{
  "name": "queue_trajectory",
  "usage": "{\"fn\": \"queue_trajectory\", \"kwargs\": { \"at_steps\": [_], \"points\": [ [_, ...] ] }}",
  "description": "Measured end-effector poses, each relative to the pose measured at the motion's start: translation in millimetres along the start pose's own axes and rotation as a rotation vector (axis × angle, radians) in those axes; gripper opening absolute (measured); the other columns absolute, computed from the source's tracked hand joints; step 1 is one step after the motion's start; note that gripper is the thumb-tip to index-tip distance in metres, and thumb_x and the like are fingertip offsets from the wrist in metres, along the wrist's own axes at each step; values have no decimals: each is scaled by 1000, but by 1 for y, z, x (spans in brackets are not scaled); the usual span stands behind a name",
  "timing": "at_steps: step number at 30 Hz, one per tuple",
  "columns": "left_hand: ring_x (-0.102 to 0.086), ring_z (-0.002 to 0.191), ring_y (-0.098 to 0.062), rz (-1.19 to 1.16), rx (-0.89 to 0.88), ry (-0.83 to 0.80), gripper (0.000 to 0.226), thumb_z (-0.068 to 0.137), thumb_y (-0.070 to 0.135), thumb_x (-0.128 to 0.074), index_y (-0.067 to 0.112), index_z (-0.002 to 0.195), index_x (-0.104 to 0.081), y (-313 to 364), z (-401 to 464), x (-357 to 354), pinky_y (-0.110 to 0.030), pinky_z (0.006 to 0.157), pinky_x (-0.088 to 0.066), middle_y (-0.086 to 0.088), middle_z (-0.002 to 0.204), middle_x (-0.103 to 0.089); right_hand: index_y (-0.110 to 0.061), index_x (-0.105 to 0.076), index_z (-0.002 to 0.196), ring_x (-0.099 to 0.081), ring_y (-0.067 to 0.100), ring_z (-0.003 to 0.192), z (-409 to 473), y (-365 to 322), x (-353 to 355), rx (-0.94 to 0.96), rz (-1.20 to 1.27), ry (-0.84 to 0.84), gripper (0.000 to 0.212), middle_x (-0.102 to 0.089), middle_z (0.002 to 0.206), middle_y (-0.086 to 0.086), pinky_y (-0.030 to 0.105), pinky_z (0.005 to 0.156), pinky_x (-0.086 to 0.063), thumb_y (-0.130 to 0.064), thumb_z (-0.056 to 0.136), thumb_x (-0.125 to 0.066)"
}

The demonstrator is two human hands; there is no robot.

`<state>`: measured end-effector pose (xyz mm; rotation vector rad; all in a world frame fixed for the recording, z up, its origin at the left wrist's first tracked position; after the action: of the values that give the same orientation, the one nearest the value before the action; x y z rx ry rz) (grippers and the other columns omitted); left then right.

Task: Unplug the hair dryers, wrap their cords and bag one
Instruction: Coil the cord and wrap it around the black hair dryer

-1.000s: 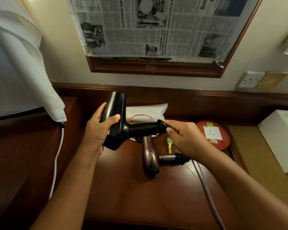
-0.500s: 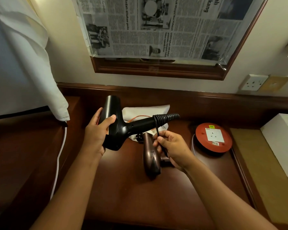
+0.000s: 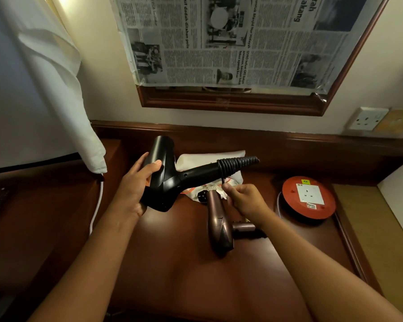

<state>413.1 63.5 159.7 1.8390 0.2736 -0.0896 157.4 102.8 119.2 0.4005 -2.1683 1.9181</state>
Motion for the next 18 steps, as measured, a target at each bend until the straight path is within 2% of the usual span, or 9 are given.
{"fn": "queue_trajectory", "kwargs": {
  "at_steps": [3,6,9,10,11,13,15,16,18],
  "points": [
    [-66,93,-22,21,10,-15,51,86,22,-65,29,135,-52,6,7,1,-27,61,-55,-8,116,-65,12,-52,66,-29,1,41,17,-7,6,76,-17,-22,55,-33,47,-7,14,45,-28,-38,89,-58],
    [-66,92,-21,44,20,-53,49,85,23,-64,29,133,-54,11,16,5,-23,58,-54,-10,117,-66,10,-62,78,-42,-3,41,34,-10,10,128,-127,-17,32,-45,45,-13,9,48,-31,-17,94,-56],
    [-68,89,-17,79,28,-97,46,87,21,-62,28,132,-55,16,22,8,-22,61,-55,-7,114,-67,-4,-68,80,-48,0,51,43,-14,14,183,-276,-78,15,-54,60,1,19,51,-35,-11,91,-61],
    [-68,89,-17,86,33,-119,45,87,21,-62,28,131,-55,17,24,10,-22,62,-56,-7,114,-67,-11,-70,77,-50,12,52,46,-17,17,200,-254,-41,9,-56,61,8,21,49,-34,-4,82,-69],
    [-67,92,-19,97,39,-145,48,85,22,-64,28,132,-55,18,25,11,-24,65,-56,-8,115,-67,-14,-73,75,-49,17,46,46,-26,20,18,-167,-197,23,-57,57,10,20,44,-31,6,64,-76],
    [-66,101,-26,144,50,-221,63,75,31,-73,28,135,-52,20,28,13,-30,75,-56,-13,124,-63,-9,-76,72,-48,14,34,52,-28,26,218,-361,-105,40,-57,48,5,18,34,-30,9,38,-66],
    [-63,108,-31,156,75,-281,76,66,37,-76,28,137,-50,20,33,16,-37,88,-52,-16,130,-59,-3,-71,80,-54,11,52,56,-28,28,66,-364,-235,27,-59,62,2,25,53,-48,9,56,-72],
    [-61,111,-32,151,93,-305,77,66,37,-77,28,137,-50,20,37,18,-40,93,-50,-16,131,-58,0,-66,78,-54,13,59,61,-23,33,189,-405,-162,12,-59,66,4,29,60,-48,9,70,-68],
    [-59,116,-35,141,122,-366,76,67,36,-78,30,137,-50,21,42,19,-43,98,-46,-17,134,-56,3,-65,72,-58,17,61,69,-17,36,218,-404,-190,10,-62,67,9,28,60,-48,12,76,-63]
  ]
}}
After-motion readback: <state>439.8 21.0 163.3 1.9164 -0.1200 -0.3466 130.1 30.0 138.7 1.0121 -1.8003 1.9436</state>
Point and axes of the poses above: each hand's wrist, its own z-axis towards the middle knuckle, its own x-axis out of the back of the hand, y = z × x, the point moved 1 cm from there along z, towards the middle knuckle
